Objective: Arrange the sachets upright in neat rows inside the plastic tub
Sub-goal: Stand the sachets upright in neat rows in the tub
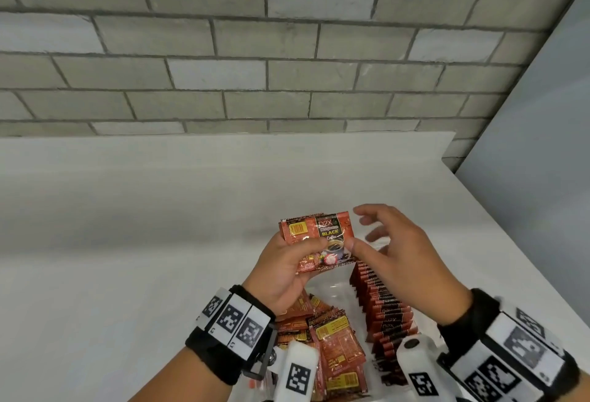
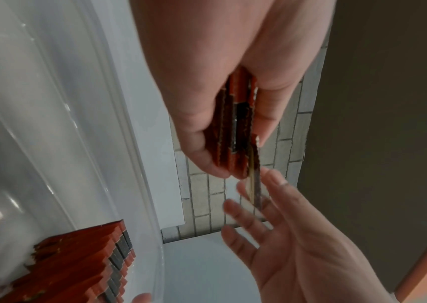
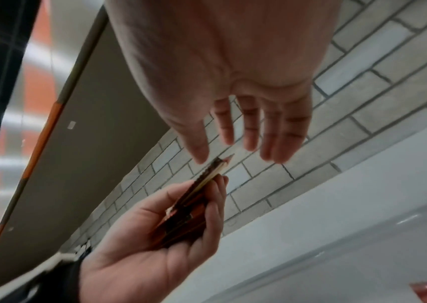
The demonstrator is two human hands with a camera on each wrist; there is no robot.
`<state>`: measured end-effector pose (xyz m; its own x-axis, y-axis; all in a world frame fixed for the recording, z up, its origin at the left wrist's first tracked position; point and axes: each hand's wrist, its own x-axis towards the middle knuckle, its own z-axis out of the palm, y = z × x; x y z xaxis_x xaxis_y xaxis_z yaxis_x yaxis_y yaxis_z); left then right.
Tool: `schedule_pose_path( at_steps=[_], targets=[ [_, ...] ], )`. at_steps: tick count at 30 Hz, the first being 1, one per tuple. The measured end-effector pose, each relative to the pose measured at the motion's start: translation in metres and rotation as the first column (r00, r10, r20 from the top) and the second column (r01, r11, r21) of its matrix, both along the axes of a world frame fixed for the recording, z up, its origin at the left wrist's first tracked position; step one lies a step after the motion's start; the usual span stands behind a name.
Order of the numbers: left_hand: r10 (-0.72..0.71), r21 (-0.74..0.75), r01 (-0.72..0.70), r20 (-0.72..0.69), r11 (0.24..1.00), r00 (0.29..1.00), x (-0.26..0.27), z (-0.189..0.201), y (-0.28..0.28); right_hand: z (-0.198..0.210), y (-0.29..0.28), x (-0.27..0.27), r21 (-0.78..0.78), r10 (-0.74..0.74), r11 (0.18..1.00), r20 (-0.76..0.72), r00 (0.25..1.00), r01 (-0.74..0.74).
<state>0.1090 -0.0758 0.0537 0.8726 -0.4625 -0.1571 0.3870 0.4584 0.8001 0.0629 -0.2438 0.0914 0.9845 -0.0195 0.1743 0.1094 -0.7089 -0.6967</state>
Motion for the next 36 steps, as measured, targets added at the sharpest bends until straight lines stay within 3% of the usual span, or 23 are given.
schedule_pose_path(
  at_steps=[2,5,8,13,22,26,28,32,36],
  targets=[
    [-0.001,0.004,0.001,0.017,1.000,1.000,0.000,0.000,0.000,0.003,0.001,0.003,0.069,-0.032,0.997,-0.167,0.985,0.044],
    [-0.007,-0.002,0.007,0.031,1.000,1.000,0.002,0.001,0.000,0.005,0.004,0.005,0.289,0.069,0.957,-0.317,0.946,0.027],
    [-0.015,0.021,0.015,0.018,1.000,1.000,0.002,0.000,0.003,0.003,0.007,0.006,0.475,0.107,0.878,-0.318,0.942,0.061],
    [-0.090,0.063,0.086,0.061,0.994,0.994,0.002,-0.001,0.007,0.002,0.007,0.010,0.533,0.041,0.838,-0.280,0.959,0.119],
    [-0.053,0.229,0.034,0.076,0.973,0.996,0.010,0.000,0.004,-0.004,0.004,0.014,0.432,-0.056,0.882,-0.304,0.951,0.190],
    [-0.041,0.289,0.012,0.096,0.957,0.995,0.014,0.001,0.006,0.008,-0.001,0.021,0.147,-0.108,0.979,-0.197,0.974,0.138],
    [-0.055,0.316,0.020,0.101,0.949,0.993,0.015,0.001,0.006,0.019,-0.003,0.028,0.037,-0.050,0.998,-0.123,0.991,0.055],
    [-0.054,0.356,0.016,0.097,0.934,0.994,0.017,0.001,0.008,0.035,-0.004,0.047,-0.112,0.066,0.990,-0.145,0.987,-0.082],
    [0.178,0.362,-0.180,0.039,0.914,0.983,0.028,0.003,0.019,0.037,-0.010,0.054,-0.116,0.069,0.989,-0.200,0.977,-0.094]
  ],
)
